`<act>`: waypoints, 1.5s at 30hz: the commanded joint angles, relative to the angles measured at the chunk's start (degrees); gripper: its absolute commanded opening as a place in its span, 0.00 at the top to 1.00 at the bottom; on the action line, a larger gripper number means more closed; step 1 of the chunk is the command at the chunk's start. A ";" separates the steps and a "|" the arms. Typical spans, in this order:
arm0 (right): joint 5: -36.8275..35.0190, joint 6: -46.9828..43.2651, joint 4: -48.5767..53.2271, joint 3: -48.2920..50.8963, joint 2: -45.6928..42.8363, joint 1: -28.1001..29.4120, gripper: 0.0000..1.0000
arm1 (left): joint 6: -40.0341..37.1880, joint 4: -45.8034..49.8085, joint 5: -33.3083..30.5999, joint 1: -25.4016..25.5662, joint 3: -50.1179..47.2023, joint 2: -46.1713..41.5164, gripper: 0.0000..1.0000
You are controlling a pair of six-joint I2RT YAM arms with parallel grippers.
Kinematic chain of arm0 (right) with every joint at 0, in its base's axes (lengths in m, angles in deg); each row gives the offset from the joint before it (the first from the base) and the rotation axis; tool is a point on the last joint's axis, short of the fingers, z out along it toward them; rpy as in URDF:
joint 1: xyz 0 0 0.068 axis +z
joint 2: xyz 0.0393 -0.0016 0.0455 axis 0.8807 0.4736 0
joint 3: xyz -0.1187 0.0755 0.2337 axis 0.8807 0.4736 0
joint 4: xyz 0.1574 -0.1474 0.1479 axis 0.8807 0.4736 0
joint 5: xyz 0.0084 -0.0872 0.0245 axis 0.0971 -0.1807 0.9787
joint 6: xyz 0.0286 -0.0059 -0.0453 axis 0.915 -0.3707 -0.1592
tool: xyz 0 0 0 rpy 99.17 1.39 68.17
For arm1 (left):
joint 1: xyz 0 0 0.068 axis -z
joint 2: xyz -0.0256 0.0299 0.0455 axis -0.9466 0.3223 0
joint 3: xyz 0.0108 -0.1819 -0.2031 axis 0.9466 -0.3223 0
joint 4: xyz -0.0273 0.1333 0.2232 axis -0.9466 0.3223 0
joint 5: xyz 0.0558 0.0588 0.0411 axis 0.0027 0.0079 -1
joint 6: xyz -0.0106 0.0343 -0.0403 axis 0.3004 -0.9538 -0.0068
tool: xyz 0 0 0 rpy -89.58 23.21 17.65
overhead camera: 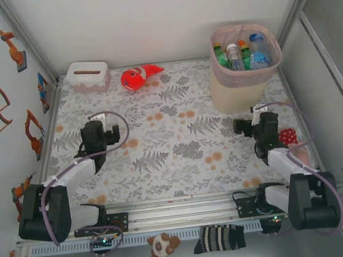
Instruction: Put the plastic bottles in the bin
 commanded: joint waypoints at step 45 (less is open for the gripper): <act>-4.07 -0.75 -27.92 -3.87 23.34 -0.72 0.01 | 1.61 -28.56 20.81 -13.91 -4.60 15.13 0.03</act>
